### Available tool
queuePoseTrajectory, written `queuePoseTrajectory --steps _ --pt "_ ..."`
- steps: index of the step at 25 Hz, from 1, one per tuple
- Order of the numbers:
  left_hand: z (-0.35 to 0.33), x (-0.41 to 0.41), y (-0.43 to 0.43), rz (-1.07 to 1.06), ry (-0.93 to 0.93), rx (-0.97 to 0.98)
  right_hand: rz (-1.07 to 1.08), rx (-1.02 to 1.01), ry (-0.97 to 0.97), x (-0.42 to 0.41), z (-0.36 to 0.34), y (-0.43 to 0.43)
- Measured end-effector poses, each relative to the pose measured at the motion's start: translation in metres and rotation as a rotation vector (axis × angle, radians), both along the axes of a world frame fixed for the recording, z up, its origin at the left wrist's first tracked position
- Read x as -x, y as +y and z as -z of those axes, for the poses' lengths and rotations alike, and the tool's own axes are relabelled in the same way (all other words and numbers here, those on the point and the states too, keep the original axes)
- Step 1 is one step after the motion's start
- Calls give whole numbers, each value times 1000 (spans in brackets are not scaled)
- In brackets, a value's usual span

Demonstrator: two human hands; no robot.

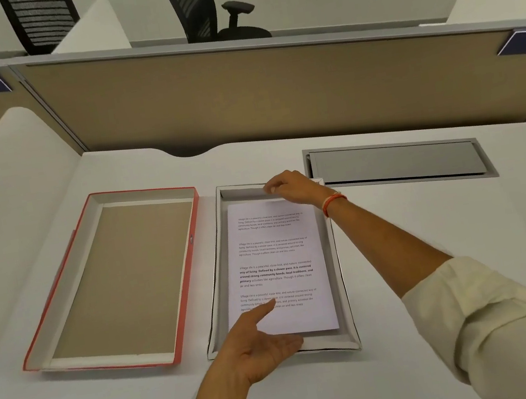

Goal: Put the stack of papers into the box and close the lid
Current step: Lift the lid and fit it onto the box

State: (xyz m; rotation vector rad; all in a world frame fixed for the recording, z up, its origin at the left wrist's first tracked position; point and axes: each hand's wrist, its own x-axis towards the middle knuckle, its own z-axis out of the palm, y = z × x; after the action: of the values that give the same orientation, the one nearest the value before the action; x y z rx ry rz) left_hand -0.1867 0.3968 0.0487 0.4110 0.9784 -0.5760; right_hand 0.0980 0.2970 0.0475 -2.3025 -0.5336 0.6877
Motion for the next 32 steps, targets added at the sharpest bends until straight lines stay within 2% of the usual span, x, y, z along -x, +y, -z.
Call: queuePoseTrajectory --steps 3,7,11,15,21,25,27,32 --pt "-13 -2 19 54 -44 17 49 -94 -18 12 -11 0" --pt "-30 -13 66 -7 -235 -138 179 -242 0 49 -17 14" --pt "-31 -21 123 -158 -431 -535 299 -405 118 104 -7 44" --pt "-19 -14 190 -181 -512 -963 342 -497 240 160 7 78" --pt "6 1 261 -63 -361 -1500 417 -506 320 211 23 124" --pt "23 14 300 164 -197 -1849 487 -487 356 230 36 141" --pt "30 18 316 229 -124 -1888 475 -452 371 240 44 149" --pt "39 17 346 361 -14 -1837 445 -373 373 255 63 161"
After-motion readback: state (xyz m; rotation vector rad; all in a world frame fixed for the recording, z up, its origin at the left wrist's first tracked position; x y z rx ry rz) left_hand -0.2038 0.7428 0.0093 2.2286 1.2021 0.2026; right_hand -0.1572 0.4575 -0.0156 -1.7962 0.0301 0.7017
